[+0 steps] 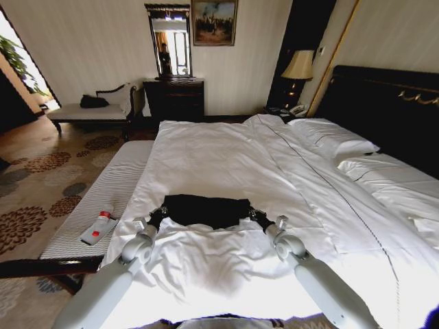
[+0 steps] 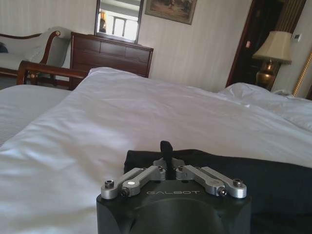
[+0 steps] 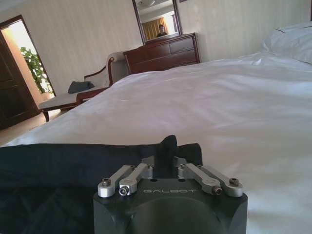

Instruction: Fold the clothes on the bed.

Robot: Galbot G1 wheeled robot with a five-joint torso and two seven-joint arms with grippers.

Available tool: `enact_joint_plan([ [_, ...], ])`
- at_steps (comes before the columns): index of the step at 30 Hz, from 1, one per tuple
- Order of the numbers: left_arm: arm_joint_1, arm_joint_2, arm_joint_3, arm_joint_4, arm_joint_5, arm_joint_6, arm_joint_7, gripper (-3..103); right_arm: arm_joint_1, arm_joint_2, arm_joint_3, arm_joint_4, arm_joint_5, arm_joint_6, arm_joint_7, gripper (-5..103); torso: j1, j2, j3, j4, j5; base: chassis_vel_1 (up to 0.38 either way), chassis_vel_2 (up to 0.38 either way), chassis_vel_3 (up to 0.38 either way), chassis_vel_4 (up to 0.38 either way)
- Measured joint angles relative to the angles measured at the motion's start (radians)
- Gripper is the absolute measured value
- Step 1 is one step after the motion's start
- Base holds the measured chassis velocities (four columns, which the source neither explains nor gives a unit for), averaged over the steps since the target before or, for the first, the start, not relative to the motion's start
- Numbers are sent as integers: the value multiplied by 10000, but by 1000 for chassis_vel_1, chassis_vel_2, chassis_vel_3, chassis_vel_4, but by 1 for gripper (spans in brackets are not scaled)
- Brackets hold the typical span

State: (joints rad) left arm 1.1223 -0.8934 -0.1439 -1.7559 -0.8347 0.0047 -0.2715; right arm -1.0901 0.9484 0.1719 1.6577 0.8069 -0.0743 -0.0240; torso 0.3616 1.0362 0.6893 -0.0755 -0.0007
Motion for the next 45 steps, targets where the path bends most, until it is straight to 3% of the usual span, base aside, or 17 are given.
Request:
enact_joint_plan([
  [4, 658, 183, -370, -477, 474, 2, 132, 25, -954, -111, 321, 788, -236, 0, -14, 37, 0, 1, 0, 0, 1, 0, 0, 0, 0],
  [6, 864, 176, -536, -601, 553, 26, 132, 25, -1313, -141, 458, 1039, -366, 11, -24, 42, -1, 1, 0, -2, 2, 0, 0, 0, 0],
  [8, 1219, 127, -923, -690, 930, 72, 90, 36, -1761, -193, 678, 1324, -532, 45, -23, 54, -1, 1, -2, -5, 2, 0, 0, 0, 0],
  [10, 1361, 121, -1070, -701, 1136, 45, 90, 42, -1895, -217, 762, 1394, -578, 70, -13, 54, -1, 1, -1, -5, 0, 0, 0, 0, 0],
  [12, 1714, 131, -1445, -850, 1454, -23, 114, 53, -2029, -293, 937, 1465, -600, 186, 69, 65, -1, 1, -1, 1, -1, 0, 0, 0, 0],
  [14, 2114, 132, -1865, -1154, 1494, -44, 138, 58, -2042, -410, 1084, 1571, -480, 271, 212, 76, 0, 1, 0, 1, 2, 0, 0, 0, 0],
  [16, 2336, 132, -2058, -1319, 1523, -45, 165, 64, -2010, -489, 1145, 1649, -390, 271, 297, 76, 0, 1, 0, 0, 2, 0, 0, 0, 0],
  [20, 3155, 209, -2665, -1880, 2163, -85, 303, 80, -1525, -918, 1243, 2098, 172, 21, 700, 96, -1, 1, 0, -1, 3, 0, 0, 0, 0],
  [21, 3155, 209, -2665, -1880, 2163, -85, 303, 80, -1525, -918, 1243, 2098, 172, 21, 700, 96, -1, 1, 0, -1, 3, 0, 0, 0, 0],
  [24, 3637, 110, -2969, -2223, 2548, -129, 369, 96, -691, -1173, 866, 2097, 176, -118, 799, 100, -1, 1, 0, 0, 0, 0, 0, 0, 0],
  [27, 3798, 60, -2954, -2419, 2624, -134, 372, 98, -136, -1234, 552, 1867, 131, -262, 814, 100, 0, 0, 1, 10, 2, 0, 0, 0, 0],
  [29, 3795, 113, -2771, -2599, 2627, -95, 370, 100, 413, -1182, 218, 1479, 228, -427, 875, 100, 0, 1, 0, -12, -2, 0, 0, 0, 0],
  [31, 3910, 116, -2762, -2731, 2658, -82, 376, 100, 889, -1087, -194, 1066, 297, -488, 877, 100, 0, 1, 0, -18, -1, 0, 0, 0, 0],
  [33, 4198, 118, -2817, -2950, 2721, -72, 377, 100, 2068, -773, -1300, -207, 232, -456, 823, 100, 0, -1, 1, 2, 4, 0, 0, 0, 0],
  [34, 4198, 118, -2817, -2950, 2721, -72, 377, 100, 2068, -773, -1300, -207, 232, -456, 823, 100, 0, -1, 1, 2, 4, 0, 0, 0, 0],
  [37, 4531, 228, -2987, -3232, 2732, -67, 375, 100, 3755, -181, -2618, -2033, -164, -112, 613, 100, 2, -2, 2, 10, 0, 0, 0, 0, 0],
  [45, 5042, 379, -3321, -3779, 2535, 14, 376, 100, 5021, 516, -3615, -4007, -1362, 751, -14, 100, 2, -1, 2, -1, 2, 0, 0, 0, 0],
])
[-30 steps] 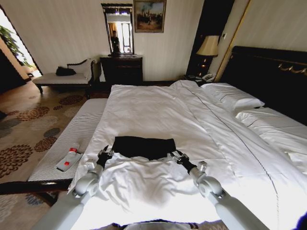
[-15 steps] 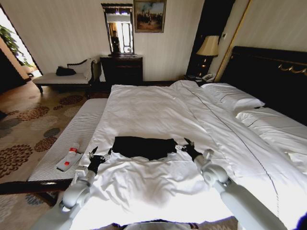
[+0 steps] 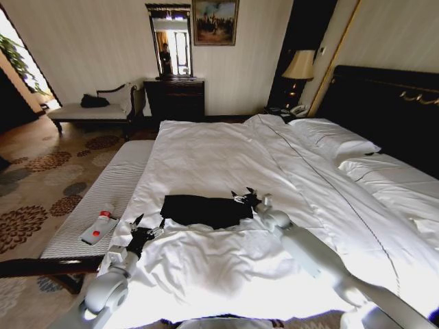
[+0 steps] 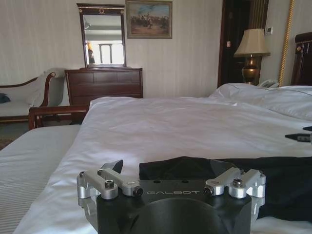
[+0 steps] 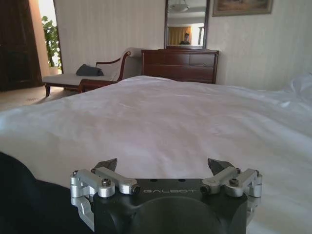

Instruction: Fold the clothes on the bed.

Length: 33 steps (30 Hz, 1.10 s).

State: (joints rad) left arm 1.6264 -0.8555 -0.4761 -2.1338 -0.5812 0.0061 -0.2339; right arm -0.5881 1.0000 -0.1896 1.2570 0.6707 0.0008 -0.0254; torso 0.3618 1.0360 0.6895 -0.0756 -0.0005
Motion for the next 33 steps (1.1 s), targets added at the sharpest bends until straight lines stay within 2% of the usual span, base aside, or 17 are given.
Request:
enact_joint_plan([
  [4, 116, 22, -32, -129, -86, 72, -2, 100, -1, 273, 82, -866, -580, 403, -200, 100, 0, -1, 0, -4, -2, 0, 0, 0, 0],
  [8, 122, 58, -30, -220, -209, 157, -10, 100, -334, 308, 321, -705, -741, 507, -232, 100, 1, -1, 0, 0, 0, 0, 0, 0, 0],
  [14, -101, 74, 69, -273, -514, 285, -50, 100, -1457, -96, 407, 646, -1561, 774, -260, 100, -3, 3, -3, -1, -2, 0, 0, 0, 0],
  [24, 26, -19, -100, -270, -533, 263, 50, 100, -3230, -397, 669, 1626, -2904, 1286, -228, 100, -3, 3, -3, -2, 0, 0, 0, 0, 0],
  [30, -38, -53, -87, -268, -542, 255, 74, 100, -3268, -566, 1055, 1991, -2662, 1279, -64, 100, -3, 2, -3, -1, 1, 0, 0, 0, 0],
  [32, -69, -109, -15, -299, -532, 255, 74, 100, -2977, -714, 1281, 2340, -1944, 1061, 155, 100, -2, 2, -2, 0, -3, 0, 0, 0, 0],
  [33, -69, -109, -15, -299, -532, 255, 74, 100, -2977, -714, 1281, 2340, -1944, 1061, 155, 100, -2, 2, -2, 0, -3, 0, 0, 0, 0],
])
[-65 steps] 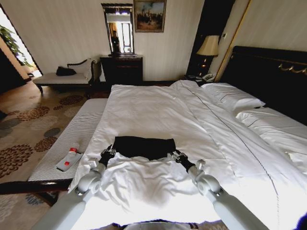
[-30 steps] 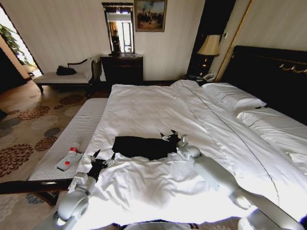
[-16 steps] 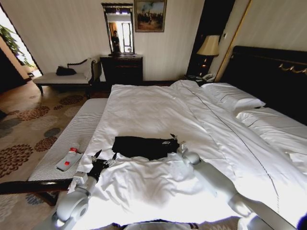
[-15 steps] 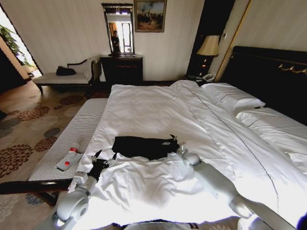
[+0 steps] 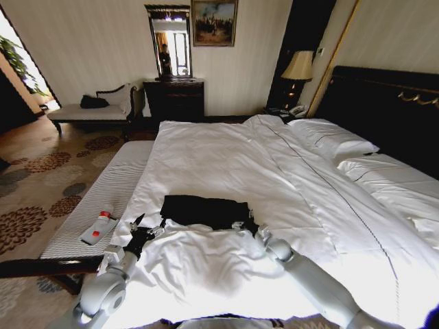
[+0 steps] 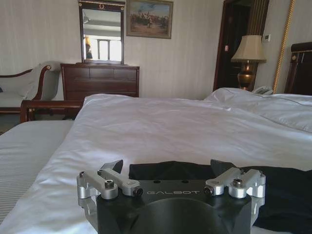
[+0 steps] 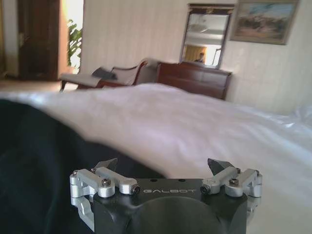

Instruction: Fold the clothes on the bed.

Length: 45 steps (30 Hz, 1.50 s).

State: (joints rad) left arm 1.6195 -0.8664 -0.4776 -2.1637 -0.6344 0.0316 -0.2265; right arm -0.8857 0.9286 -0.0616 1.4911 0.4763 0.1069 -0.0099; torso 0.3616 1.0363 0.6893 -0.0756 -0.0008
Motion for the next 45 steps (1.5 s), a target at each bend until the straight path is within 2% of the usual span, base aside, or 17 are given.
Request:
enact_joint_plan([
  [3, 47, -45, 11, -80, 28, 10, -3, 100, 396, -40, -12, 795, 1361, -679, 360, 100, 0, 0, 0, 0, -2, 0, 0, 0, 0],
  [4, 47, -45, 11, -80, 28, 10, -3, 100, 396, -40, -12, 795, 1361, -679, 360, 100, 0, 0, 0, 0, -2, 0, 0, 0, 0],
  [6, 116, -46, -14, -125, 37, 22, -3, 100, 545, 167, -199, 1006, 2057, -1054, 509, 100, -1, 1, 0, 0, -1, 0, 0, 0, 0],
  [9, 227, -13, -48, -173, 41, 33, -11, 100, 708, 560, -483, 815, 2233, -1217, 559, 100, 0, 0, 0, 2, 0, 0, 0, 0, 0],
  [17, 17, 273, 83, -68, -87, 86, -24, 100, 1271, 2117, -947, -1143, 2266, -1146, 504, 100, 0, -1, 2, 6, 3, 0, 0, 0, 0],
  [24, -951, 641, 628, 135, -698, 365, -78, 100, 1234, 1965, -772, -1998, 2049, -871, 281, 100, 0, 0, 1, -3, 1, 0, 0, 0, 0],
  [27, -2351, 1141, 1580, 790, -1274, 505, -96, 100, 988, 1622, -517, -1977, 2082, -824, 299, 100, 0, -1, 2, -7, 3, 0, 0, 0, 0],
  [28, -2351, 1141, 1580, 790, -1274, 505, -96, 100, 988, 1622, -517, -1977, 2082, -824, 299, 100, 0, -1, 2, -7, 3, 0, 0, 0, 0],
  [30, -3164, 1184, 2167, 1351, -1364, 492, -70, 100, 963, 1477, -494, -1915, 2120, -825, 343, 100, 0, -1, 2, -5, 1, 0, 0, 0, 0],
  [31, -3433, 1099, 2357, 1598, -1354, 449, -64, 100, 1021, 1461, -555, -1925, 2145, -834, 350, 100, 1, -1, 2, -7, 0, 0, 0, 0, 0],
  [33, -4060, 729, 2760, 2165, -1232, 367, -69, 100, 1132, 1467, -697, -1941, 2193, -886, 355, 100, 0, -2, 2, 10, 5, 0, 0, 0, 0],
  [34, -4060, 729, 2760, 2165, -1232, 367, -69, 100, 1132, 1467, -697, -1941, 2193, -886, 355, 100, 0, -2, 2, 10, 5, 0, 0, 0, 0],
  [36, -4789, 280, 3310, 2719, -1084, 345, -182, 100, 1107, 1456, -759, -1909, 2194, -925, 361, 100, 0, -2, 1, 10, 3, 0, 0, 0, 0],
  [37, -5494, -85, 3839, 3193, -895, 309, -245, 100, 1047, 1455, -789, -1862, 2187, -938, 384, 100, 1, -2, 1, -4, -2, 0, 0, 0, 0],
  [39, -5916, -271, 4192, 3505, -716, 243, -249, 100, 1007, 1462, -801, -1832, 2179, -957, 411, 100, 1, -2, 0, -9, 2, 0, 0, 0, 0],
  [42, -6856, -762, 5147, 4467, -335, 41, -201, 100, 906, 1470, -819, -1704, 2172, -1019, 494, 100, 2, -2, 1, -2, 4, 0, 0, 0, 0],
  [45, -7296, -1085, 5462, 5035, -171, -127, -153, 100, 880, 1440, -831, -1624, 2191, -1062, 528, 100, 2, -2, 1, -1, 7, 0, 0, 0, 0],
])
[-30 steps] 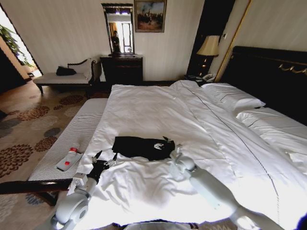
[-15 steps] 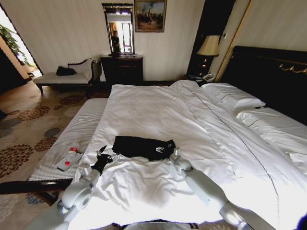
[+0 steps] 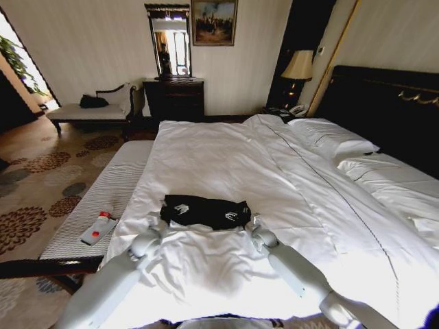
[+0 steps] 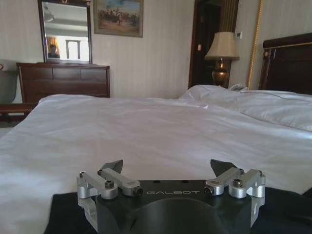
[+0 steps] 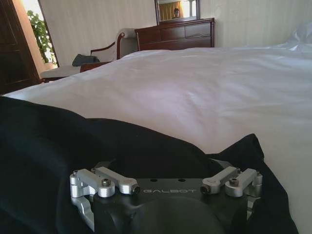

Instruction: Fold the clothes on the bed.

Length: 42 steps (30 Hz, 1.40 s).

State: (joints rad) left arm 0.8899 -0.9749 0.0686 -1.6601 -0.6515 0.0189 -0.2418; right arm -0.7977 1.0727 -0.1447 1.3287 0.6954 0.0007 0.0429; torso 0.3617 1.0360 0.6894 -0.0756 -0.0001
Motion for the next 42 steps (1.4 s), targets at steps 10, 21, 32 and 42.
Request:
enact_joint_plan([
  [10, 268, -212, 3, 1432, 1041, -1046, 1079, 100, 138, -227, -30, 70, 254, -107, 31, 100, -1, -1, 1, 3, -5, 0, 0, 0, 0],
  [21, 1511, 164, -1378, 1951, 1313, -1642, 1719, 100, 60, -447, -45, 142, 257, -103, 3, 100, -1, 2, -1, 1, -6, 0, 0, 0, 0],
  [32, 1561, 721, -1783, 943, 808, -1433, 1338, 100, -276, -1010, 285, 1311, 720, -257, 236, 100, 0, 1, 0, -1, -5, 0, 0, 0, 0],
  [42, 989, 139, -1110, 346, 785, -1023, 742, 100, -199, -895, -176, 2408, 69, -320, 580, 100, -1, 2, -1, 2, -7, 0, 0, 0, 0],
])
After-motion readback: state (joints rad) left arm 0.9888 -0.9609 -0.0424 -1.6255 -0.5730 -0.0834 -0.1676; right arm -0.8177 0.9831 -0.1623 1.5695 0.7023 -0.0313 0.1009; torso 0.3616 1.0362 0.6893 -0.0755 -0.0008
